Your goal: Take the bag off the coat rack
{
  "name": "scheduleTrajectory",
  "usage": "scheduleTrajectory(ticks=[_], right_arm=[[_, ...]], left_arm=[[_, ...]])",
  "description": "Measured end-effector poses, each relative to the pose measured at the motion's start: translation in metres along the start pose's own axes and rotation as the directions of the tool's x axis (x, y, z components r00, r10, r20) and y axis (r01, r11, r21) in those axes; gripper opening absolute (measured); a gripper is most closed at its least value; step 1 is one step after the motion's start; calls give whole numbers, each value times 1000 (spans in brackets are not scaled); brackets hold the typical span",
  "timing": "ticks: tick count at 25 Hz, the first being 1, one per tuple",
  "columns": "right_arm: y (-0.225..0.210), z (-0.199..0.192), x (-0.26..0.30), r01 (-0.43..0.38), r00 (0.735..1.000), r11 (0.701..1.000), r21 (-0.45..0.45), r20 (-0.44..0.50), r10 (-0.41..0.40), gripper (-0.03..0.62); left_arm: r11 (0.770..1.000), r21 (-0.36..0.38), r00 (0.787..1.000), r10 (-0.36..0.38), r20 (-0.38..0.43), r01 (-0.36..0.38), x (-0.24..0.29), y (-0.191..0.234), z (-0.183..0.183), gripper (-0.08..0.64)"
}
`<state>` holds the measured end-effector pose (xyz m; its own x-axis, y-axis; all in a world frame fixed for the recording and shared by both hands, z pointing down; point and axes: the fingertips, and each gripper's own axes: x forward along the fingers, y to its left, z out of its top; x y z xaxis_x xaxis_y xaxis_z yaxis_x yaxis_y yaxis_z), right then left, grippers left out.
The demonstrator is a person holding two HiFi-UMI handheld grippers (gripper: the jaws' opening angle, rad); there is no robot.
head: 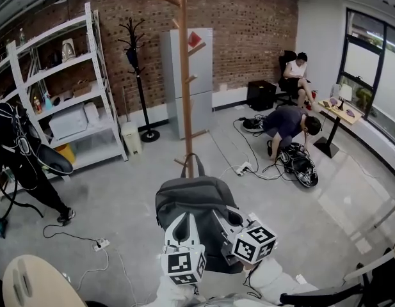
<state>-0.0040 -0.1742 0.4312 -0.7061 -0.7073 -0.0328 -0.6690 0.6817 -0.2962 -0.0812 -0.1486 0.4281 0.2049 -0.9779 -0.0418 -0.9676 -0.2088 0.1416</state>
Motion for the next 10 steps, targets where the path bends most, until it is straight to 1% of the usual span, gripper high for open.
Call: scheduleTrajectory(ticks=[10], right_arm=[[-8, 3, 2, 5, 1000, 1000, -10, -8, -5, 40]], left_arm=[[1000, -1, 1000, -3, -9, 3, 9, -5, -3, -12]])
